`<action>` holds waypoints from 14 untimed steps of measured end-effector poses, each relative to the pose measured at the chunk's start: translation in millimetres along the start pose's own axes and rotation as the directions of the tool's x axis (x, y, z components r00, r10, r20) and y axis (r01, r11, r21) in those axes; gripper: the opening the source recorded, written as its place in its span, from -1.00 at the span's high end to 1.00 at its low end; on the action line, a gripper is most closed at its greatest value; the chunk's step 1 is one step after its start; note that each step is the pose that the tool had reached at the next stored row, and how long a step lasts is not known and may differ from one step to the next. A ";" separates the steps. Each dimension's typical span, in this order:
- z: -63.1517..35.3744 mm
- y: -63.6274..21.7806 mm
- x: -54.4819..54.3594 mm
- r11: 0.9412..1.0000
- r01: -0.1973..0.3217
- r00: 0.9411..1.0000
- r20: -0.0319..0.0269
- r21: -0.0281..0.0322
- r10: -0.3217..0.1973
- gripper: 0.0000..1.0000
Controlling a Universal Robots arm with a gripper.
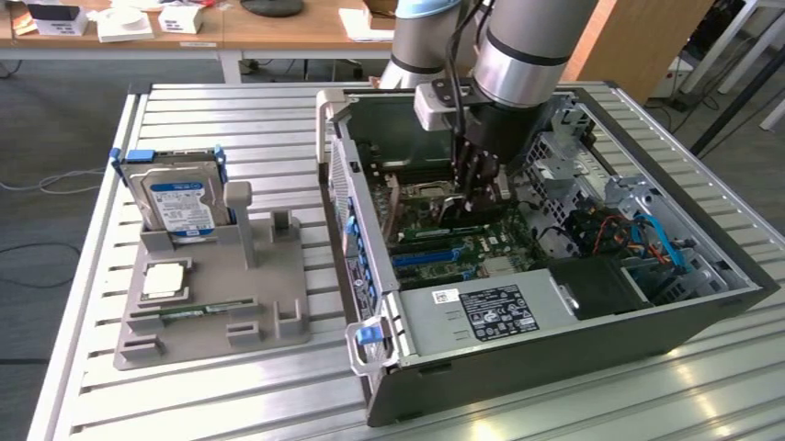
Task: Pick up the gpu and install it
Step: 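Insert the gpu into the slot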
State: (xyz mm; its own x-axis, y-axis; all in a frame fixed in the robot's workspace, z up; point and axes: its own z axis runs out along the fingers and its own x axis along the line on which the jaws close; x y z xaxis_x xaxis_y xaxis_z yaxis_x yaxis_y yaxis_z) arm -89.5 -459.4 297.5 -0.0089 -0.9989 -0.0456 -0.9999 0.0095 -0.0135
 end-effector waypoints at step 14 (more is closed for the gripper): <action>8.3 0.9 0.3 1.000 0.000 1.000 -0.001 0.000 0.000 0.46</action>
State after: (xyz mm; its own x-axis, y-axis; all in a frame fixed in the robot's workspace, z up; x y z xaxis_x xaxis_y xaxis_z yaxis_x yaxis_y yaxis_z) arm -90.3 -459.3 289.2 -0.0090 -0.9990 -0.0448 -0.9999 0.0096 -0.0135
